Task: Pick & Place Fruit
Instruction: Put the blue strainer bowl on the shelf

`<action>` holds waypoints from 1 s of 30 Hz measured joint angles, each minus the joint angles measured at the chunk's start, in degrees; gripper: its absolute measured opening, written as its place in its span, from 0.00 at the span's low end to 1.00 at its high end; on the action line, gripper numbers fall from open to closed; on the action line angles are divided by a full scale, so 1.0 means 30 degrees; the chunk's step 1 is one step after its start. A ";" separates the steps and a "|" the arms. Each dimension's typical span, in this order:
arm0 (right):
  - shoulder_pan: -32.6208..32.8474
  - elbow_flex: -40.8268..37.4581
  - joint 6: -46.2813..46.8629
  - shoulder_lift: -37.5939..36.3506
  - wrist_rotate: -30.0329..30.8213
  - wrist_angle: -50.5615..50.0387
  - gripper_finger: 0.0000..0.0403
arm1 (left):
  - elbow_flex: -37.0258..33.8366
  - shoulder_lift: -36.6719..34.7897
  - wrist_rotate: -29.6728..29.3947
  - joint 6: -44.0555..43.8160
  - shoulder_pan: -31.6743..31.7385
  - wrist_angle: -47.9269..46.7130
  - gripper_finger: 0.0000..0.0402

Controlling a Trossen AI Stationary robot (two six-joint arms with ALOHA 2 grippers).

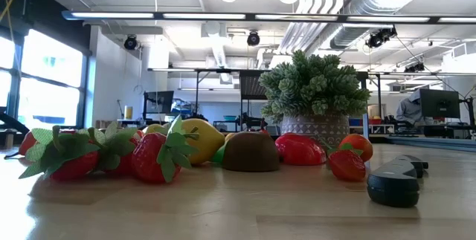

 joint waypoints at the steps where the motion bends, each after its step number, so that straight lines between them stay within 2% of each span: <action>1: -0.0386 0.0140 -0.0302 0.0083 -0.0093 -0.0468 0.03 | 0.0000 0.0000 -0.0007 0.0000 0.0000 0.0007 0.00; 8: -0.2611 0.1304 -0.2955 0.0903 -0.1689 -0.2416 0.03 | 0.0000 0.0000 -0.0041 -0.0072 0.0000 0.0058 0.00; 13: -0.4053 0.2614 -0.5086 0.1916 -0.2116 -0.4332 0.03 | 0.0000 0.0000 -0.0058 -0.0138 0.0000 0.0124 0.00; 17: -0.5235 0.4077 -0.6545 0.3170 -0.2508 -0.5990 0.03 | 0.0000 0.0000 -0.0057 -0.0138 0.0000 0.0197 0.00; 26: -0.8136 0.6524 -0.8020 0.6310 -0.6060 -0.8038 0.03 | 0.0000 0.0000 -0.0051 -0.0197 0.0000 0.0197 0.00; 30: -0.9215 0.8274 -0.8806 0.7680 -0.6240 -0.9853 0.03 | 0.0000 0.0000 -0.0036 -0.0710 0.0000 0.0172 0.00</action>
